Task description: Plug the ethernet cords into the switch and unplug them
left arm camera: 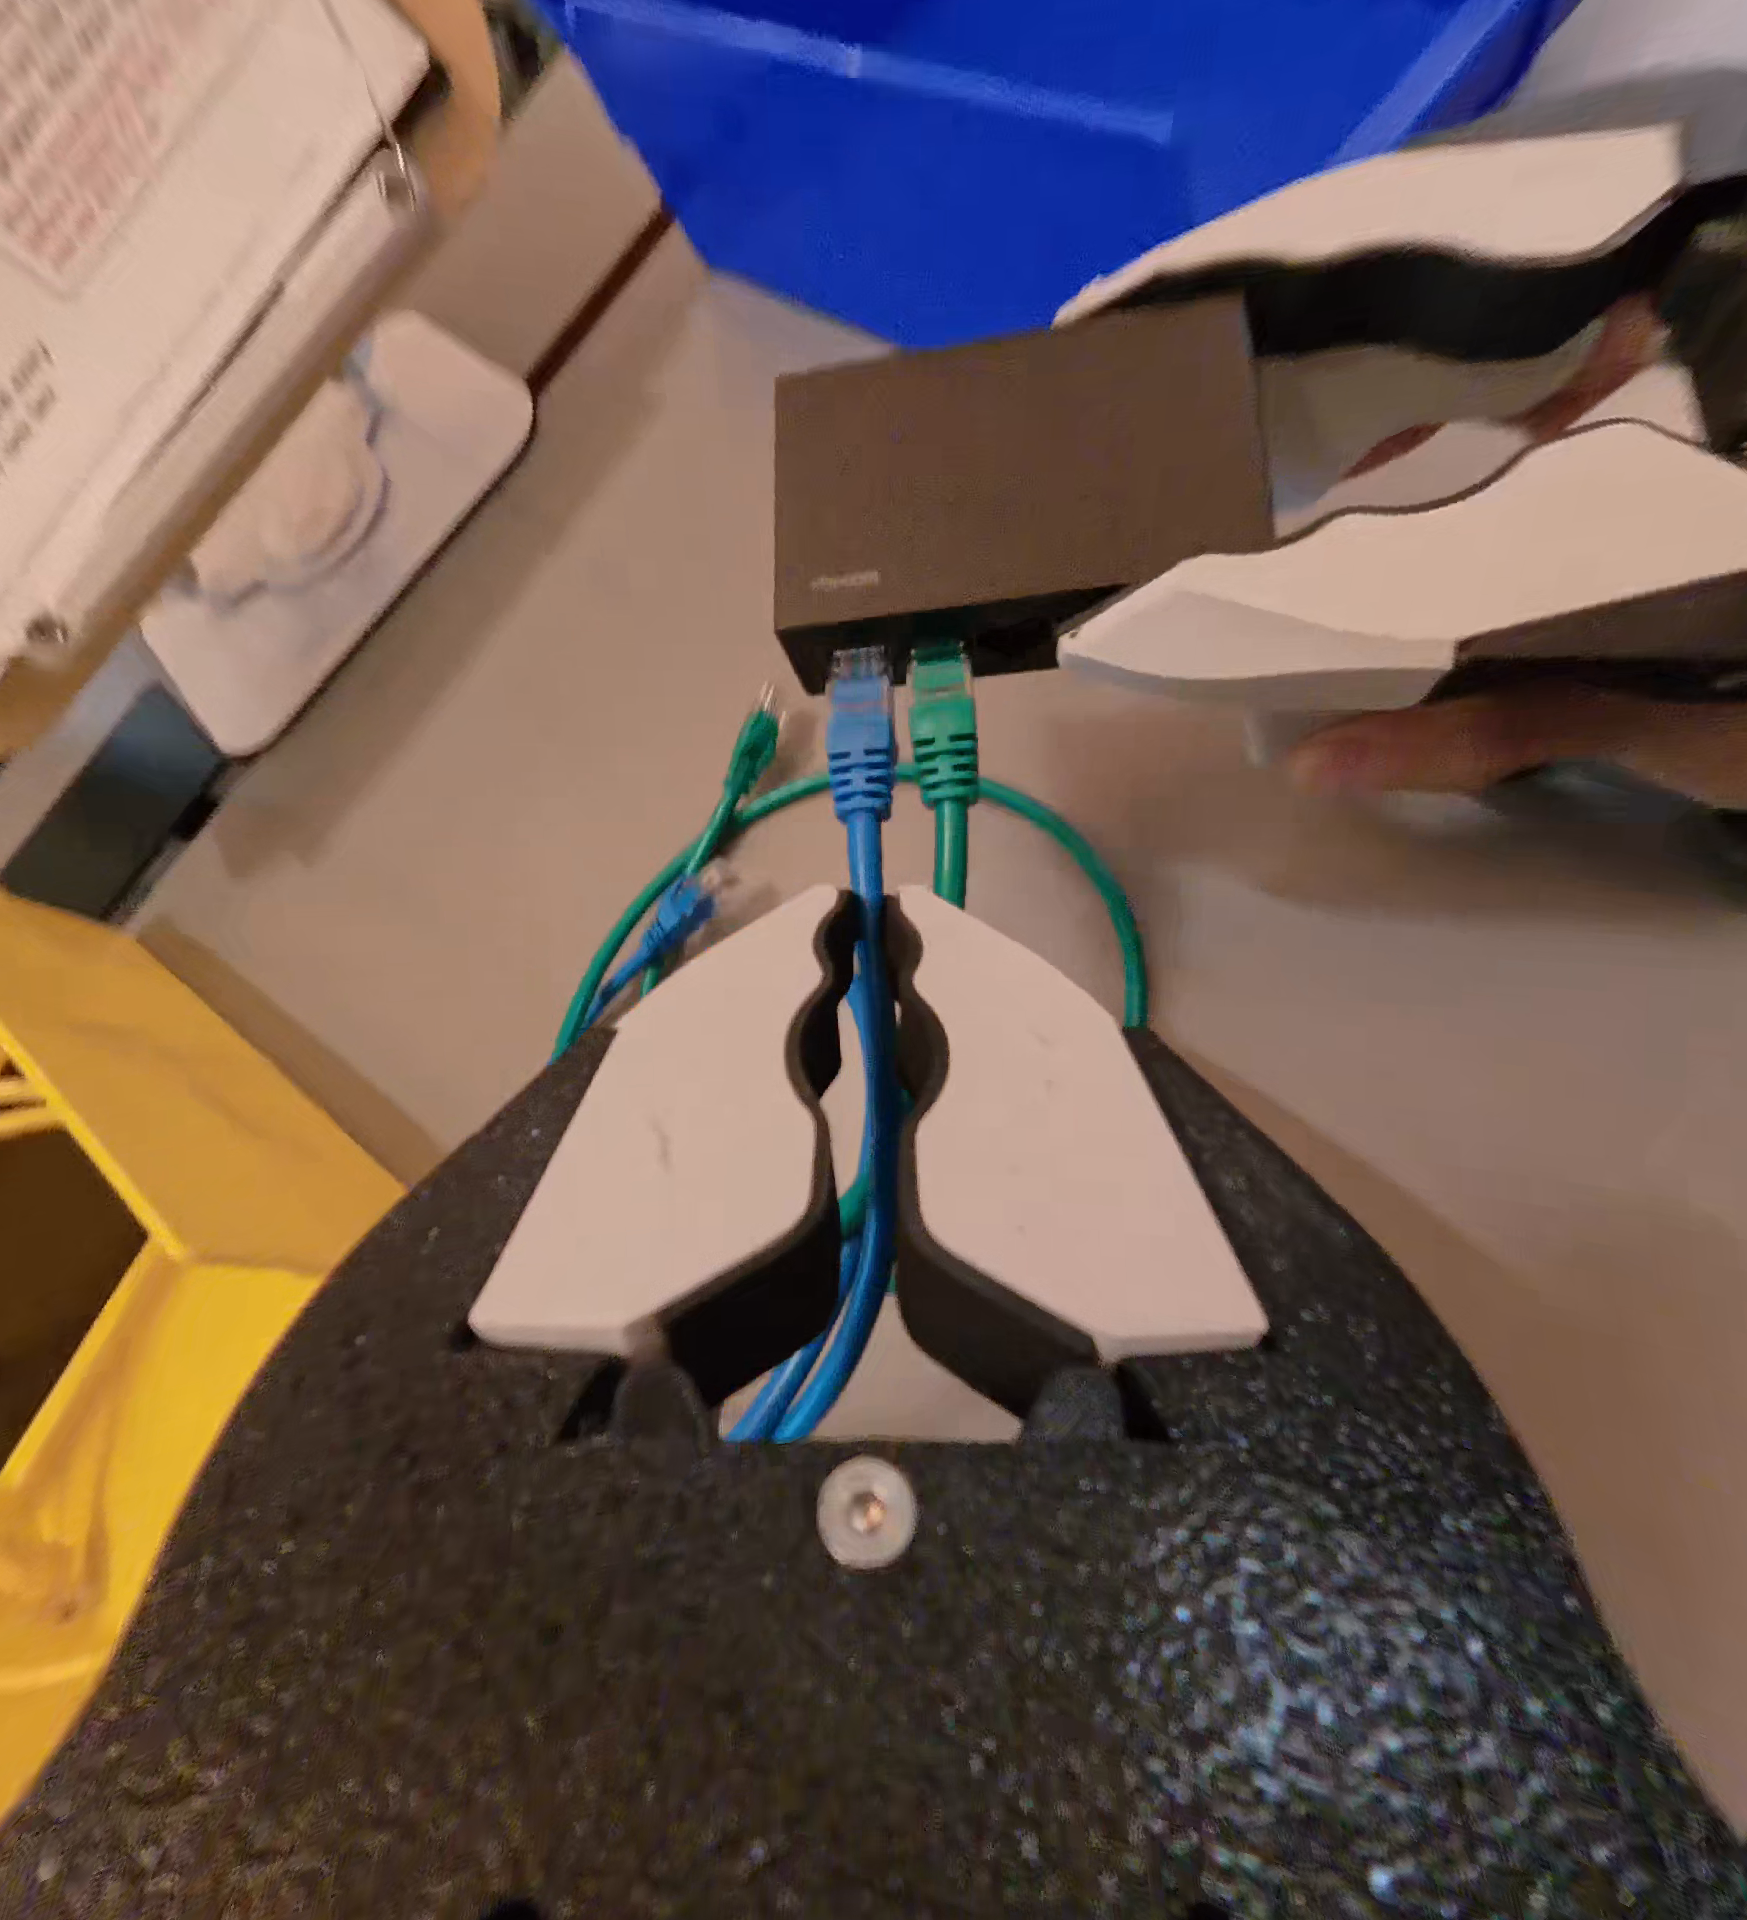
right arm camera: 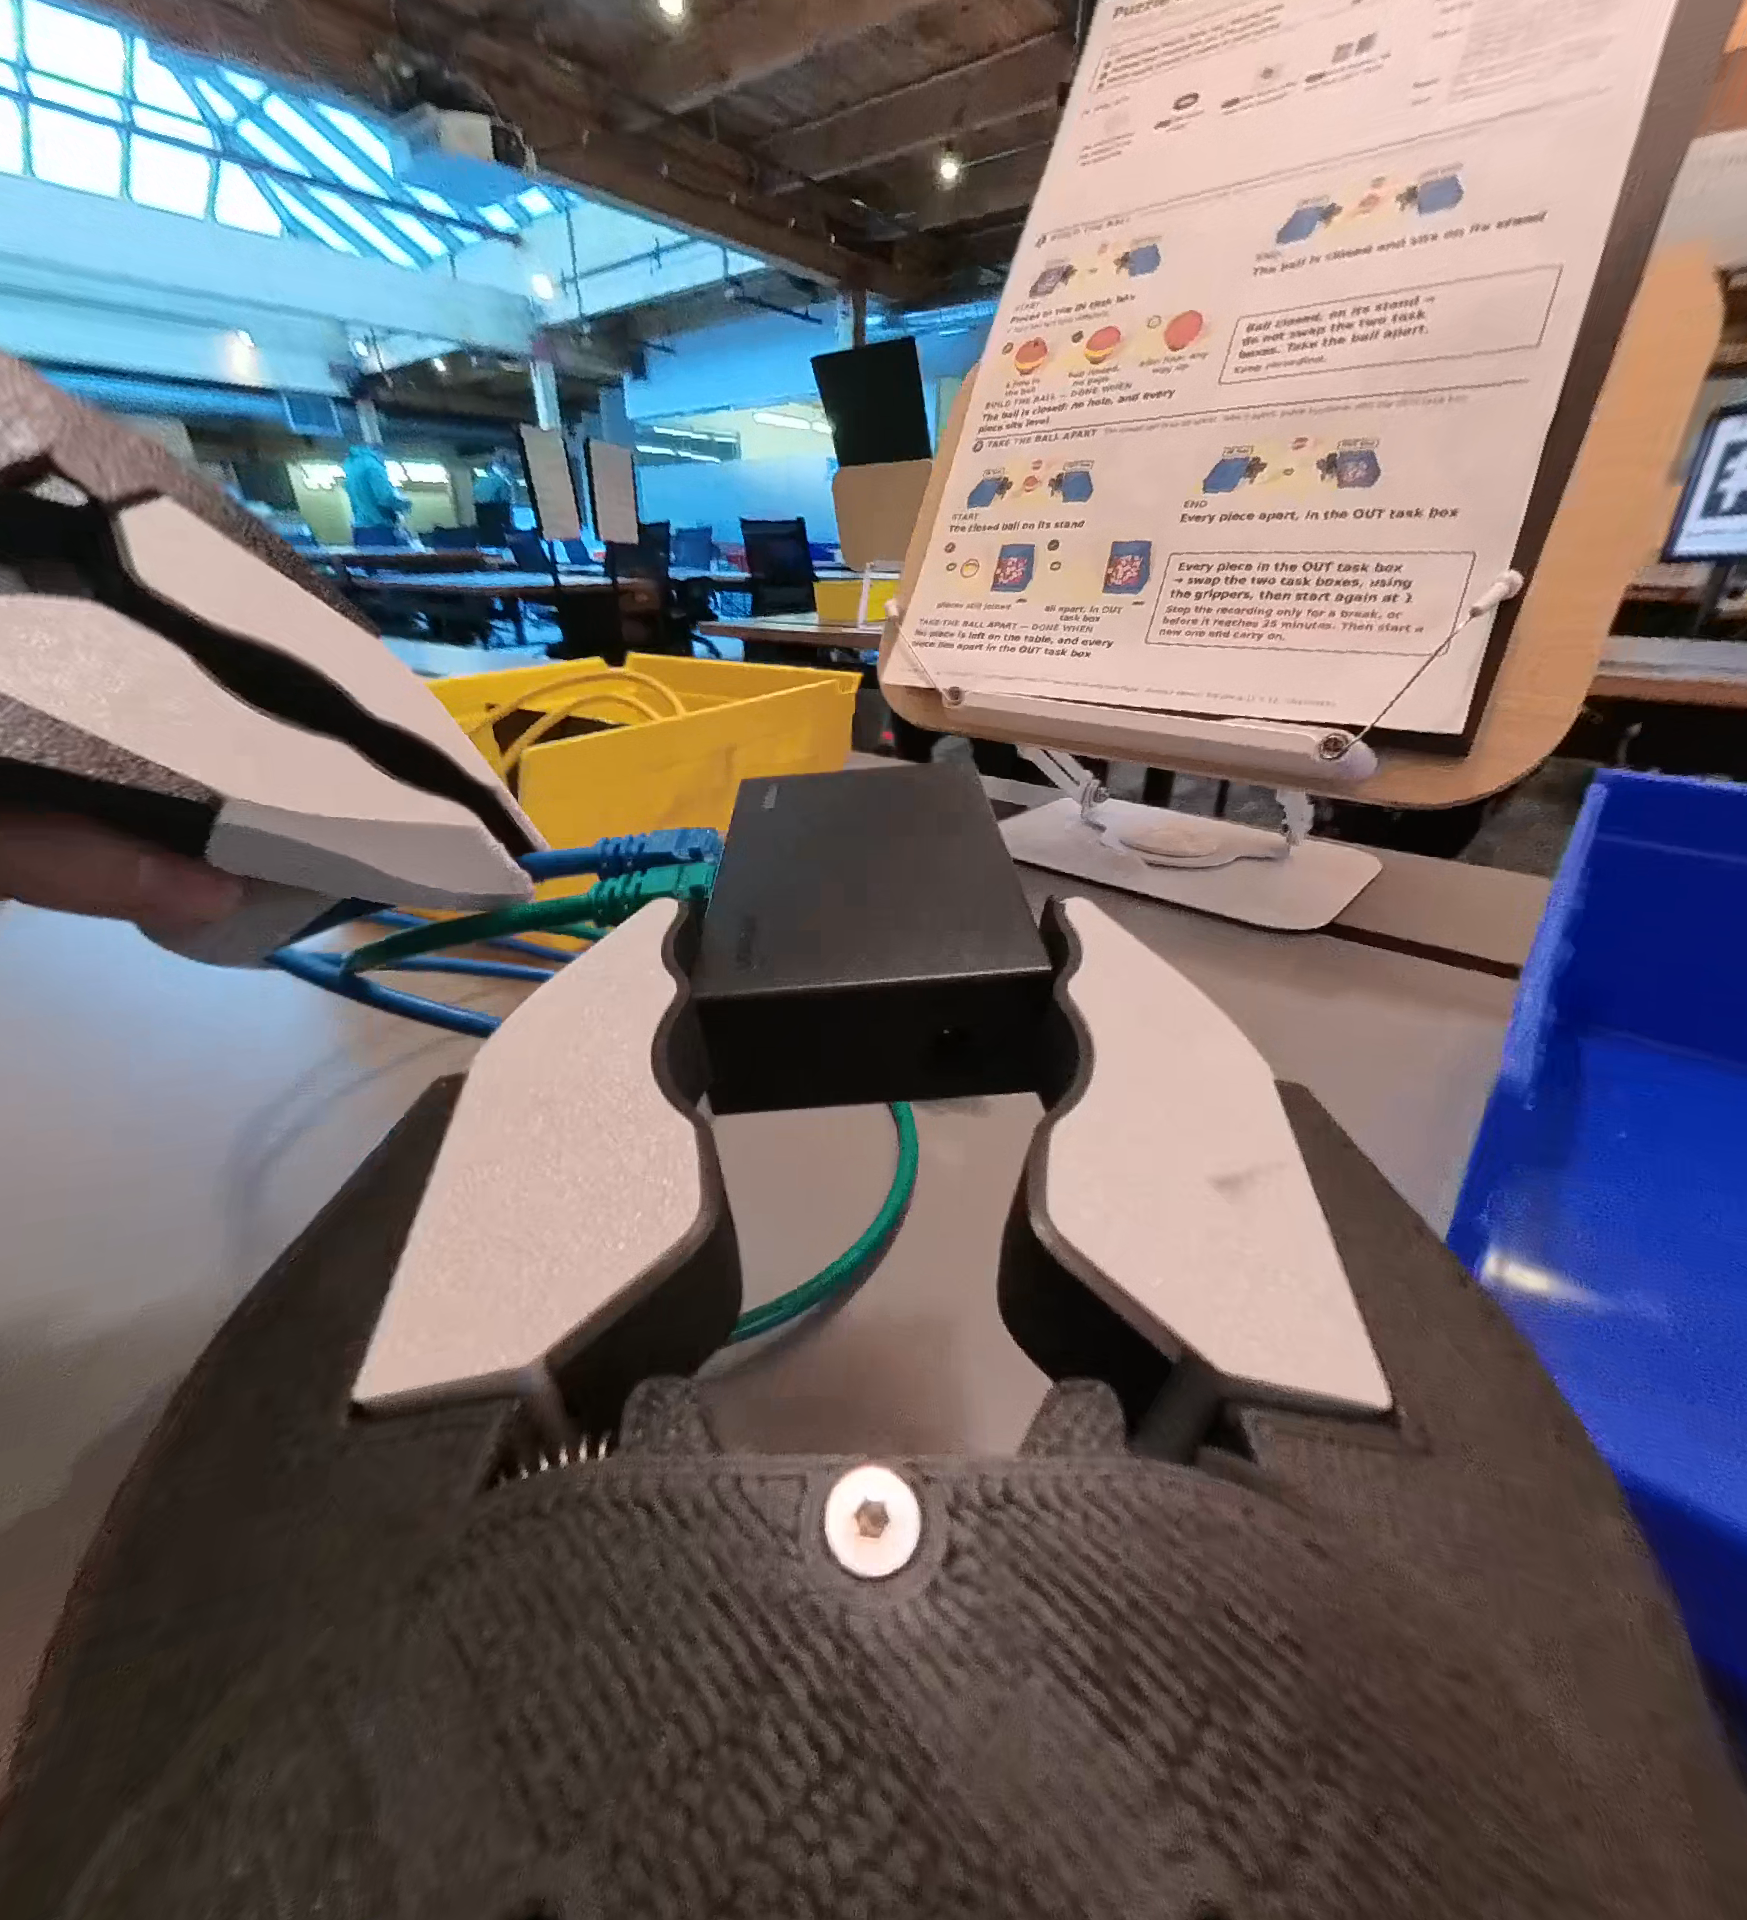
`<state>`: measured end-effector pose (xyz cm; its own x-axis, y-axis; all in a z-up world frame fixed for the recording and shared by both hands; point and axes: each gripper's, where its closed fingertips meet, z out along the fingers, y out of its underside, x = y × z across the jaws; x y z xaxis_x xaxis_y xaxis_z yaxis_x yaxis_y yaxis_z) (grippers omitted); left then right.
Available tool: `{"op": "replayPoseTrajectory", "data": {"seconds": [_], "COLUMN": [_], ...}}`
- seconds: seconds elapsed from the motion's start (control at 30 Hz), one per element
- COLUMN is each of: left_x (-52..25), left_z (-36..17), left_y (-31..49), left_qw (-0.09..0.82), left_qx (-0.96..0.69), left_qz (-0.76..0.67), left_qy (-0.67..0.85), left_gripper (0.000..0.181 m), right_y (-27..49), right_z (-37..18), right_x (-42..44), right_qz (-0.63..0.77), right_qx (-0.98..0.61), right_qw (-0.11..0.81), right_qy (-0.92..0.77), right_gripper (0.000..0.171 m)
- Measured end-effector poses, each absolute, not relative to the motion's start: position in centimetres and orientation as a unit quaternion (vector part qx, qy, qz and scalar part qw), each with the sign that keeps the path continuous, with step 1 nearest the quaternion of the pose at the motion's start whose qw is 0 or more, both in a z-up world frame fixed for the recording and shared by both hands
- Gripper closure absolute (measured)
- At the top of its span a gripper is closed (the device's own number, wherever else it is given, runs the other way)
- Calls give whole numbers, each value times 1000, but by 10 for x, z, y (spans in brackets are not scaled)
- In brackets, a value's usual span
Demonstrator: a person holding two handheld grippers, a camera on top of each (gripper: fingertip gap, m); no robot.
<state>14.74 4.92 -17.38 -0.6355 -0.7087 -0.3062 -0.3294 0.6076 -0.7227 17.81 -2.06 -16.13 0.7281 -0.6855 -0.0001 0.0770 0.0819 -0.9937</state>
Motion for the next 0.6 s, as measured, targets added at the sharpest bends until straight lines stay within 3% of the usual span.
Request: {"op": "replayPoseTrajectory", "data": {"seconds": [0.03, 0.27, 0.5, 0.6], "left_x": [148, 146, 151, 155], "left_z": [-170, -158, -166, -151], "left_y": [47, 40, 47, 46], "left_qw": [304, 326, 344, 369], "left_qx": [-292, -247, -181, -201], "left_qz": [-340, -442, -372, -427], "left_qy": [841, 798, 843, 801], "left_gripper": [177, 177, 177, 177], "right_y": [-22, -23, -18, -18], "right_z": [-161, -158, -162, -162], "right_x": [178, 174, 175, 177], "right_qz": [-261, -218, -240, -243], "right_qx": [-616, -608, -628, -630], "right_qw": [700, 725, 704, 702], "right_qy": [251, 240, 229, 229], "right_gripper": [109, 109, 109, 108]}}
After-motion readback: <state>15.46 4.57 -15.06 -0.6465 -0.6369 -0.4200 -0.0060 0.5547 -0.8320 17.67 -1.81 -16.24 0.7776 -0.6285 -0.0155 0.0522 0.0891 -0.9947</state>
